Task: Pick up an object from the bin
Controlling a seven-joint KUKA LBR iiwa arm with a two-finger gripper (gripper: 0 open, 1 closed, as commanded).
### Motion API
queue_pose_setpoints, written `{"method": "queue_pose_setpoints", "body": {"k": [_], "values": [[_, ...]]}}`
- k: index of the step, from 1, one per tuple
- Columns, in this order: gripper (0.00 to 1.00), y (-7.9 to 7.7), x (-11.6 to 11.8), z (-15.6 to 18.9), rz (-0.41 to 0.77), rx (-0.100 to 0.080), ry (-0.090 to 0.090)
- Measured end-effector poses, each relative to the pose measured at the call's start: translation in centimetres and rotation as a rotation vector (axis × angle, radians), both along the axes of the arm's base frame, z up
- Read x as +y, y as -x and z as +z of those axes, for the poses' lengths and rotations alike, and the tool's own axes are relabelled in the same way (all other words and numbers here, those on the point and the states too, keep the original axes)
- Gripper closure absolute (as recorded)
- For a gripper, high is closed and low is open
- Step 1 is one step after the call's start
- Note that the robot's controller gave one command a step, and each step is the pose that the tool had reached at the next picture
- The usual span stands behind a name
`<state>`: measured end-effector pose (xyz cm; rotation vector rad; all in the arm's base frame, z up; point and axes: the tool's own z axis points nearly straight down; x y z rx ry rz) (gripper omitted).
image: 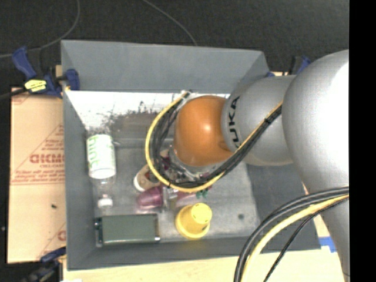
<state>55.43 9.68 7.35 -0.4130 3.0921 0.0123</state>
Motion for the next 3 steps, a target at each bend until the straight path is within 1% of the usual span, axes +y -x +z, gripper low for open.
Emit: {"method": "queue_pose_setpoints", "body": {"k": [1, 2, 3], "values": [[1.0, 0.0, 0.0, 0.0, -0.001, 0.0, 0.0], [1.0, -0.8, -0.1, 3.3, -0.002, -0.006, -0.002], [1.0, -0.7, -0.4, 1.8, 0.029, -0.013, -0.004]]}}
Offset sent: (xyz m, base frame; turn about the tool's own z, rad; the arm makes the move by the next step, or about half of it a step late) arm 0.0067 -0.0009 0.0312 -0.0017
